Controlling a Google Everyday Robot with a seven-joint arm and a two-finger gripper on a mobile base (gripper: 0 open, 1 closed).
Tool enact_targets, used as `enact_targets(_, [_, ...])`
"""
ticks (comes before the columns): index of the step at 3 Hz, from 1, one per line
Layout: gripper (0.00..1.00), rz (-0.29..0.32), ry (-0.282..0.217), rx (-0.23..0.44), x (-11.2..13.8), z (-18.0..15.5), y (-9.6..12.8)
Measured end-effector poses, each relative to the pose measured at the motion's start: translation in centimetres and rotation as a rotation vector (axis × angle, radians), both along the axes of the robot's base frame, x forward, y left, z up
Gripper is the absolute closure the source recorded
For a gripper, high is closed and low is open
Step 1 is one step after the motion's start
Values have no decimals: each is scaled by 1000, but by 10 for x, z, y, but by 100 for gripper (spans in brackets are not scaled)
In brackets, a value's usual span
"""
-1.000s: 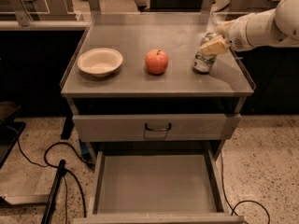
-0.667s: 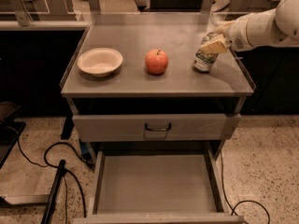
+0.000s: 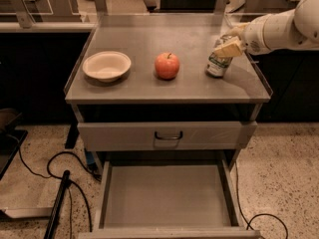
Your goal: Place 7up can into middle drawer
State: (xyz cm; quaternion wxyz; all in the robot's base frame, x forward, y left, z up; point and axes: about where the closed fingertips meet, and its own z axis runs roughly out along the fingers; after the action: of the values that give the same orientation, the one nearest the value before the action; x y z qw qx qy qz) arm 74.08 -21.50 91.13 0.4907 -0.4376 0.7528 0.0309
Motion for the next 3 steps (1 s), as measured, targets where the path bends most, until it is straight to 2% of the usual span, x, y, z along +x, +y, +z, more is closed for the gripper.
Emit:
enact_targets(2, [100, -2, -6, -5, 1, 6, 4])
enact_targets(3, [100, -5, -23, -20, -20, 27, 12])
